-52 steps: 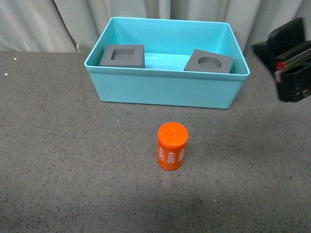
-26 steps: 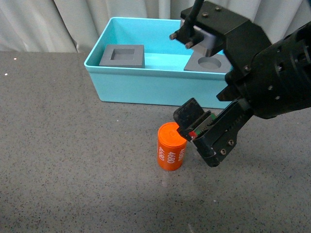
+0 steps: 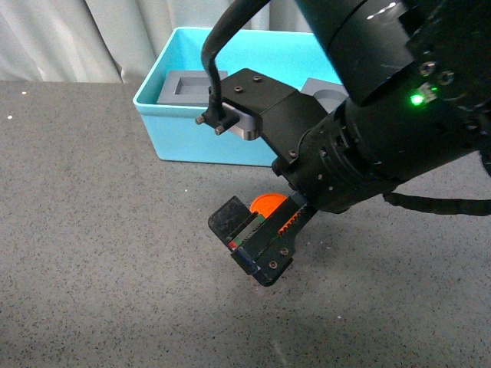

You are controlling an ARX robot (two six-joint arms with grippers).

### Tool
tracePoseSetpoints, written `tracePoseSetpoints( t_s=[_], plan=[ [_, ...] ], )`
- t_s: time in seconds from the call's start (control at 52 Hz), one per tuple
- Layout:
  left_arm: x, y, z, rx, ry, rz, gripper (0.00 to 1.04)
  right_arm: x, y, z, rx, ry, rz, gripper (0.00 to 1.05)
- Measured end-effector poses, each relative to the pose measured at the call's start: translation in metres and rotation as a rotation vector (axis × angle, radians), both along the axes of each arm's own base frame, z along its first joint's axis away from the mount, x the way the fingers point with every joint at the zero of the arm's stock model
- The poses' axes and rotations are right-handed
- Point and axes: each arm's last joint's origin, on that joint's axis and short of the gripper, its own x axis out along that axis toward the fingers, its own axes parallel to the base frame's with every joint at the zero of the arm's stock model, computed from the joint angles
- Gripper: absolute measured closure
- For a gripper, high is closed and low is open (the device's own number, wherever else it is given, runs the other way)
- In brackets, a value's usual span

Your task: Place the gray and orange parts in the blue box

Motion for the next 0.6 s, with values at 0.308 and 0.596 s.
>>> tracePoseSetpoints(
  t_s=[0.308,0.596],
  plan=[
    [0.0,0.0,0.0,0.0,0.0,0.0,0.07,0.011,0.012,-0.02,-0.053,0.054,-0.016,0.1],
    [0.0,0.0,0.0,0.0,0.0,0.0,0.07,0.009,0.018,-0.034,-0.085,0.087,-0.042,0.41]
  ],
)
